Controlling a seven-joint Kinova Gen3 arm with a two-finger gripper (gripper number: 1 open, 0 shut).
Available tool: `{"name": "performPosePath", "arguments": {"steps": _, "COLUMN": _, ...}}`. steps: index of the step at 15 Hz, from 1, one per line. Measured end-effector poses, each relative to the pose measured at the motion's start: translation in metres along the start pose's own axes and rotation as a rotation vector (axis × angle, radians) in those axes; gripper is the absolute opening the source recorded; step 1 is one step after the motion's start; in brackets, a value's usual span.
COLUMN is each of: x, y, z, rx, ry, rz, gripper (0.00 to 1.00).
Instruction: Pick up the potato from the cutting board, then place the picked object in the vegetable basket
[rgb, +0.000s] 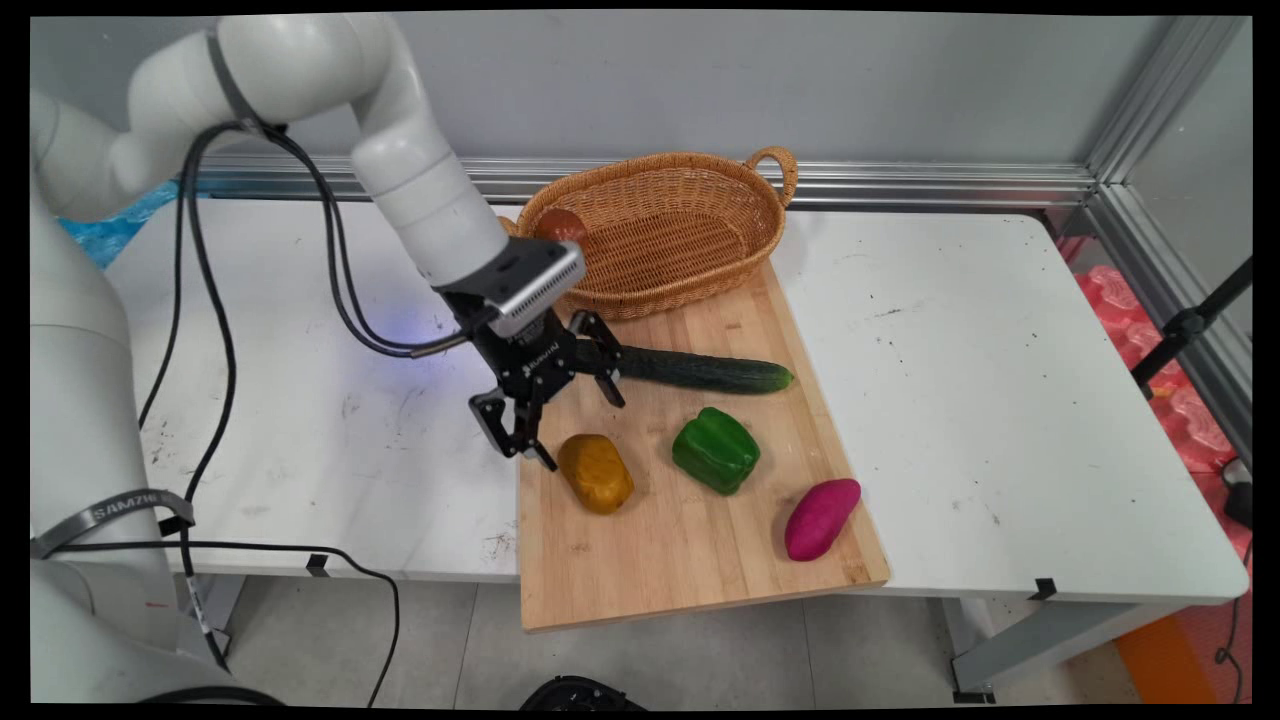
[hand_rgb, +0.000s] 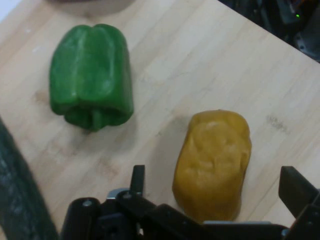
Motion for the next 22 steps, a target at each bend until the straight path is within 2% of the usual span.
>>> {"name": "performPosePath", "arguments": {"steps": 12, "x": -0.008, "y": -0.013, "z": 0.039, "rx": -0.093, "ry": -0.02, "rz": 0.086, "gripper": 1.0}}
{"name": "performPosePath", "arguments": {"steps": 13, "x": -0.008, "y": -0.014, "z": 0.04, "rx": -0.098, "ry": -0.02, "rz": 0.092, "gripper": 0.0}}
{"name": "performPosePath", "arguments": {"steps": 18, "x": -0.009, "y": -0.017, "z": 0.036, "rx": -0.122, "ry": -0.026, "rz": 0.112, "gripper": 0.0}}
{"name": "performPosePath", "arguments": {"steps": 22, "x": -0.008, "y": -0.015, "z": 0.013, "rx": -0.131, "ry": -0.032, "rz": 0.095, "gripper": 0.0}}
